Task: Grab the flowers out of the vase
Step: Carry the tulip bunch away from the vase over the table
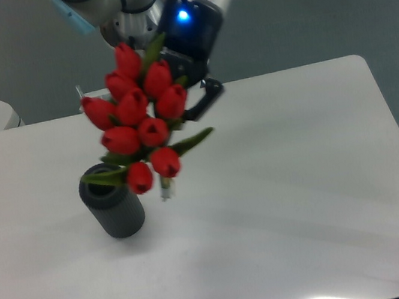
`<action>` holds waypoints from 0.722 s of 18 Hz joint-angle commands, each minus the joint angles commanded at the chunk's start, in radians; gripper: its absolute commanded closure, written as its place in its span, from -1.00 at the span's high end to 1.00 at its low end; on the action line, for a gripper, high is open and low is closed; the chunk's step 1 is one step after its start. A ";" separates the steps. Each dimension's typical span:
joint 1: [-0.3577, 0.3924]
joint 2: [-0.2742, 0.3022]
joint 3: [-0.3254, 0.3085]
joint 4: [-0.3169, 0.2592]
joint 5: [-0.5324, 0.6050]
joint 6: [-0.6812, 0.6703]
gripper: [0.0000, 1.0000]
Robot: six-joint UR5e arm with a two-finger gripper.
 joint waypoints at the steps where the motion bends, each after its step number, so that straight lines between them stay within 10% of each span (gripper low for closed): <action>1: 0.006 -0.006 -0.003 0.000 0.000 0.041 -0.10; 13: 0.034 -0.046 -0.084 -0.011 0.075 0.264 -0.10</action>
